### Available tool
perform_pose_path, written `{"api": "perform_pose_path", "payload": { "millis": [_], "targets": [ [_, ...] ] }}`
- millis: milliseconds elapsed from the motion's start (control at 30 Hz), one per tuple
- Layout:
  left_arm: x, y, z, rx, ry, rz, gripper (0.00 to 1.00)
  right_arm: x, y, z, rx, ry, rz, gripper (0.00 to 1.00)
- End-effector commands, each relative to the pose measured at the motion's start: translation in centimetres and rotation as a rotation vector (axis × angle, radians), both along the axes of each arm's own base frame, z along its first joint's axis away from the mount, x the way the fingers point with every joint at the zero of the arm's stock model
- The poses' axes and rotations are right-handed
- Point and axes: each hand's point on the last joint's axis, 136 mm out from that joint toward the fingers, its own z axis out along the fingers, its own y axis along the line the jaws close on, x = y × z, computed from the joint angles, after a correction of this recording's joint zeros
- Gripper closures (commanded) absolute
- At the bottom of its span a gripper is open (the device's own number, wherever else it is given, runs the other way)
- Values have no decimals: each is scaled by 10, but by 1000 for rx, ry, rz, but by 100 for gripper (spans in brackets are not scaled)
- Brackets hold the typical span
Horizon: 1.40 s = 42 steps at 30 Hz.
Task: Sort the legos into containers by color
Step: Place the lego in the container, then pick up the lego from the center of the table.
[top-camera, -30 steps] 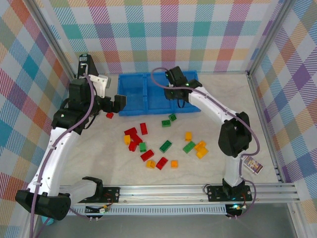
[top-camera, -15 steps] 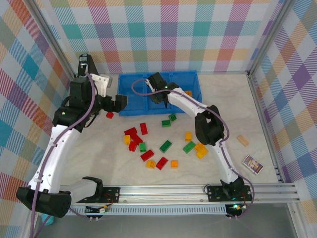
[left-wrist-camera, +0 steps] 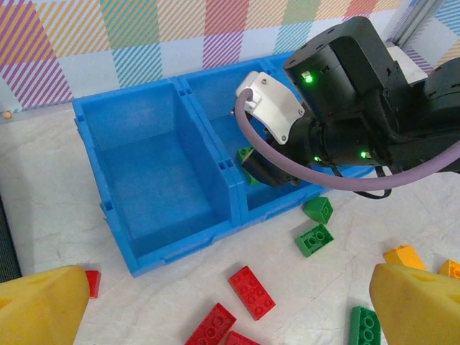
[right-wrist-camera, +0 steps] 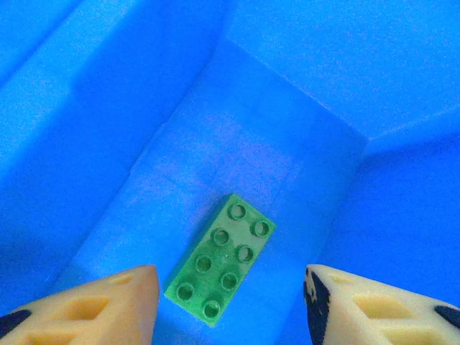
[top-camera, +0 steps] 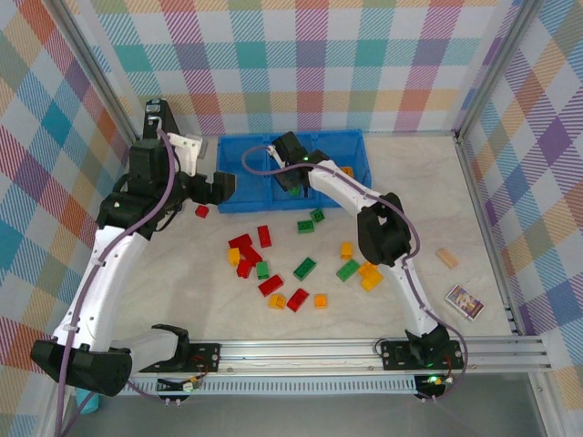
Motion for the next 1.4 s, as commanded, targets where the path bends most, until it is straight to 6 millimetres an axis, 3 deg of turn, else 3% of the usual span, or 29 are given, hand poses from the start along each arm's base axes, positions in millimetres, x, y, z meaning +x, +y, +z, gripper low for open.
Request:
{"api": "perform_pose_path", "payload": {
  "millis": [0, 100, 200, 400, 533, 633, 800, 1067, 1167, 1367],
  "targets": [
    [-3, -1, 11, -26, -3, -8, 0, -19, -5, 69, 61, -51, -4, 43],
    [-3, -1, 12, -24, -8, -6, 0, -45, -24, 91, 104, -27, -63, 42],
    [-4, -2, 13, -30, -11, -12, 0, -75, -56, 87, 116, 20, -180, 36],
    [-6, -6, 14, -50, -10, -28, 0, -138, -117, 44, 74, 174, -388, 29],
    [-7, -6, 15, -60, -17, -25, 0, -173, -138, 12, 141, 294, -538, 27],
    [-8, -6, 16, -61, -21, -26, 0, -195, -143, -13, 200, 369, -616, 24],
    [-9, -6, 14, -63, -20, -29, 0, -211, -150, -42, 186, 435, -672, 22],
    [-9, -5, 11, -57, -16, -23, 0, -218, -153, -86, 179, 517, -718, 26],
    [-8, -5, 10, -55, -12, -21, 0, -217, -151, -95, 167, 534, -719, 32],
    [-7, -4, 9, -50, -8, -17, 0, -216, -153, -101, 135, 548, -723, 64]
  ]
}}
